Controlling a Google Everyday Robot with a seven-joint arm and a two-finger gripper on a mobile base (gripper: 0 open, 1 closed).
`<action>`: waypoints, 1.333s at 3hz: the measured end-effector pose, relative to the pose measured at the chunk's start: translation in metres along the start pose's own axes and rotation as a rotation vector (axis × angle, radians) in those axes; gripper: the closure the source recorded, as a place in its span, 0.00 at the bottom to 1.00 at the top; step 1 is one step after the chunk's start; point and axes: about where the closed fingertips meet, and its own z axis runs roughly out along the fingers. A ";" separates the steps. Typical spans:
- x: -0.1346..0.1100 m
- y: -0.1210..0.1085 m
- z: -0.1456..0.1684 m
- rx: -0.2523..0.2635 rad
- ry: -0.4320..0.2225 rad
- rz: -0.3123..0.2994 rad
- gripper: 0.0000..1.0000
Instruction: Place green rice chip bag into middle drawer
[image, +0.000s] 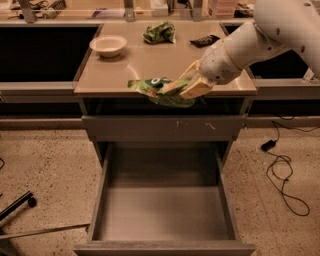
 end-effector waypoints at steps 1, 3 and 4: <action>0.012 0.038 -0.030 0.032 0.009 0.029 1.00; 0.006 0.034 -0.009 -0.030 -0.007 0.021 1.00; 0.004 0.058 0.009 -0.071 -0.071 0.073 1.00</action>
Offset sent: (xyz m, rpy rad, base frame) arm -0.0311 -0.0188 0.0071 0.0046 -0.0097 -0.0288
